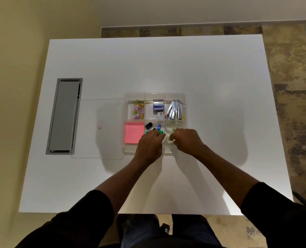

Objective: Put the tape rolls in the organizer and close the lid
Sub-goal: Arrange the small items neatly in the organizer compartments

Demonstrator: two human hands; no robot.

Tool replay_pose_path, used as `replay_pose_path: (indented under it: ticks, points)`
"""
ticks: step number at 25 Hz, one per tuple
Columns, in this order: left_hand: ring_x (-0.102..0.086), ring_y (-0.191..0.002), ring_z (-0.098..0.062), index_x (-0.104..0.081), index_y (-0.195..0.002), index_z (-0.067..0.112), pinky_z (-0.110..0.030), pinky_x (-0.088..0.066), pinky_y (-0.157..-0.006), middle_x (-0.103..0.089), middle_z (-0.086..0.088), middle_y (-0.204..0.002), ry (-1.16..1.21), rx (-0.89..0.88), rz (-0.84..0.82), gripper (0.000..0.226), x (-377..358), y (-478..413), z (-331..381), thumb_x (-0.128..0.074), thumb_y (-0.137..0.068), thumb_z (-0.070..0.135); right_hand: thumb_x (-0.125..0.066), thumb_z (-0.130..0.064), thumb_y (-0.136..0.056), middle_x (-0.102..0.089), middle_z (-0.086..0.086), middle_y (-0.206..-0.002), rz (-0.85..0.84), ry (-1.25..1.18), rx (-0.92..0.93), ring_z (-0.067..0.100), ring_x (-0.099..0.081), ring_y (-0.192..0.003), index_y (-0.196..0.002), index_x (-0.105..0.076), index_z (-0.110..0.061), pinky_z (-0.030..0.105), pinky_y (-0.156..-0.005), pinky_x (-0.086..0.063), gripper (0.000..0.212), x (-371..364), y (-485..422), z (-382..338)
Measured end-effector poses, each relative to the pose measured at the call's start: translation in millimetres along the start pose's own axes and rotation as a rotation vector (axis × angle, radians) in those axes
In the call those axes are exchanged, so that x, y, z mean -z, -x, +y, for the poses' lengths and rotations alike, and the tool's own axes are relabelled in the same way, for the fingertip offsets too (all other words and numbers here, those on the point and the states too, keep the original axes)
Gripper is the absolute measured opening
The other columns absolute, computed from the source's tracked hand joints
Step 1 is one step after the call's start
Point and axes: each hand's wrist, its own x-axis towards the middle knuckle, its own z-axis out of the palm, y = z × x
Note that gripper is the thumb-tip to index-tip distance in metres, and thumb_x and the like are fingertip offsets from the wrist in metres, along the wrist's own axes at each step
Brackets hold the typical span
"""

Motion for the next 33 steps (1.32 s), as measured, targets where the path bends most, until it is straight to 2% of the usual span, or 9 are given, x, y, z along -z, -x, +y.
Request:
replay_pose_path:
  ticks: [3,5,6,8,12,16,28,30,33]
  points:
    - [-0.064,-0.113,-0.029,-0.067,-0.129,0.018,-0.039,-0.055,-0.085,-0.066,-0.011,-0.125,-0.08,0.022,0.042,0.034,-2.6,-4.6,2.2,-0.061,-0.095,0.015,-0.07,-0.018,-0.094,-0.073,0.003,-0.105,0.28,-0.024,-0.18,0.023,-0.069,-0.09,-0.108,-0.08,-0.022,0.029,-0.071,-0.046,0.018,-6.0,14.0,2.6]
    - [-0.051,-0.142,-0.036,-0.066,-0.129,0.022,-0.048,-0.05,-0.105,-0.053,-0.016,-0.155,-0.113,-0.006,0.062,0.037,-5.1,-9.6,6.5,-0.063,-0.092,0.017,-0.072,-0.015,-0.087,-0.07,0.008,-0.122,0.419,-0.088,-0.291,0.027,-0.066,-0.109,-0.1,-0.081,-0.021,0.037,-0.083,-0.049,0.016,-13.7,26.0,0.9]
    - [-0.037,-0.156,-0.038,-0.067,-0.125,0.023,-0.055,-0.042,-0.116,-0.039,-0.018,-0.168,-0.135,-0.026,0.053,0.034,-7.0,-12.1,8.4,-0.061,-0.092,0.018,-0.072,-0.018,-0.087,-0.065,0.01,-0.137,0.44,-0.115,-0.323,0.03,-0.061,-0.126,-0.096,-0.081,-0.021,0.043,-0.094,-0.048,0.013,-18.6,31.0,-1.4]
    - [-0.007,-0.168,-0.039,-0.067,-0.117,0.024,-0.064,-0.021,-0.129,-0.012,-0.017,-0.179,-0.149,-0.041,0.025,0.026,-11.0,-16.3,11.5,-0.053,-0.094,0.024,-0.067,-0.025,-0.091,-0.048,0.013,-0.16,0.399,-0.142,-0.361,0.031,-0.042,-0.152,-0.09,-0.079,-0.024,0.054,-0.113,-0.038,0.012,-29.1,37.2,-6.7]
    - [0.015,-0.166,-0.039,-0.07,-0.111,0.021,-0.066,-0.002,-0.132,0.008,-0.016,-0.18,-0.15,0.017,-0.028,0.027,-17.4,-23.8,15.4,-0.049,-0.1,0.032,-0.053,-0.037,-0.101,-0.016,0.009,-0.176,0.256,-0.311,-0.484,0.028,-0.008,-0.166,-0.094,-0.078,-0.029,0.061,-0.125,-0.018,0.027,-41.3,33.5,-18.0]
    - [0.018,-0.165,-0.041,-0.07,-0.108,0.02,-0.067,-0.002,-0.131,0.011,-0.018,-0.179,-0.117,0.066,-0.059,0.025,-21.3,-26.4,21.3,-0.05,-0.101,0.034,-0.047,-0.044,-0.105,-0.006,0.007,-0.178,0.141,-0.396,-0.548,0.027,0.002,-0.166,-0.103,-0.078,-0.031,0.06,-0.128,-0.012,0.034,-46.8,31.7,-21.6]
    - [0.023,-0.164,-0.038,-0.066,-0.099,0.015,-0.064,-0.001,-0.133,0.018,-0.018,-0.178,-0.075,0.084,-0.128,0.023,-15.3,-28.3,18.7,-0.049,-0.101,0.03,-0.048,-0.055,-0.104,0.0,-0.002,-0.179,0.087,-0.442,-0.514,0.023,0.004,-0.166,-0.103,-0.08,-0.033,0.06,-0.13,-0.007,0.039,-39.6,32.4,-19.8]
    - [0.023,-0.164,-0.039,-0.067,-0.104,0.015,-0.063,-0.001,-0.133,0.017,-0.018,-0.178,-0.089,0.082,-0.136,0.024,-15.3,-27.9,18.0,-0.049,-0.102,0.031,-0.048,-0.057,-0.104,-0.001,-0.002,-0.179,0.085,-0.428,-0.498,0.022,0.003,-0.166,-0.105,-0.08,-0.034,0.059,-0.13,-0.008,0.039,-38.5,32.9,-17.7]
    - [0.014,-0.166,-0.039,-0.062,-0.129,0.016,-0.061,-0.004,-0.135,0.004,-0.019,-0.179,-0.069,0.059,-0.102,0.033,-17.4,-22.2,13.2,-0.052,-0.103,0.032,-0.064,-0.049,-0.098,-0.022,0.006,-0.175,0.228,-0.414,-0.491,0.026,-0.016,-0.164,-0.102,-0.08,-0.028,0.058,-0.128,-0.021,0.026,-38.5,35.8,-15.5]
